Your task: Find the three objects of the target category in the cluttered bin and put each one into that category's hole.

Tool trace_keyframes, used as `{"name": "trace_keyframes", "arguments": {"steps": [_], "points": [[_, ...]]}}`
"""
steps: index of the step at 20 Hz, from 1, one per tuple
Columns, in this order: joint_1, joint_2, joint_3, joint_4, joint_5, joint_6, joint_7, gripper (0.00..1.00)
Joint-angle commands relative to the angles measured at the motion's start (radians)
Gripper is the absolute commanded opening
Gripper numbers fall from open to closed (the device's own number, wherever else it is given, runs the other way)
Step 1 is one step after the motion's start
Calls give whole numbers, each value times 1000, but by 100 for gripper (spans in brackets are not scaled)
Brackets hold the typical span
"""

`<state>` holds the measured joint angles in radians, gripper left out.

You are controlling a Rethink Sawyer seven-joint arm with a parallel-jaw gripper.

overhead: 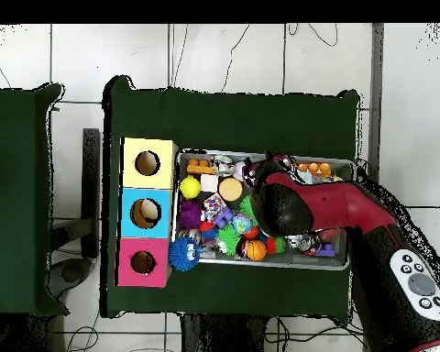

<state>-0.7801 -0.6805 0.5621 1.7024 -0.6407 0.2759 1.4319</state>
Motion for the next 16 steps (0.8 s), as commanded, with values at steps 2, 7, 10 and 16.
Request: {"name": "trace_keyframes", "arguments": {"steps": [2, 7, 10, 16], "points": [[-106, 117, 89, 45, -117, -24, -110, 100], [-122, 171, 62, 34, -206, -76, -88, 100], [-103, 206, 3, 32, -265, -161, -10, 100], [8, 287, -178, -23, -355, -308, 88, 100]]}}
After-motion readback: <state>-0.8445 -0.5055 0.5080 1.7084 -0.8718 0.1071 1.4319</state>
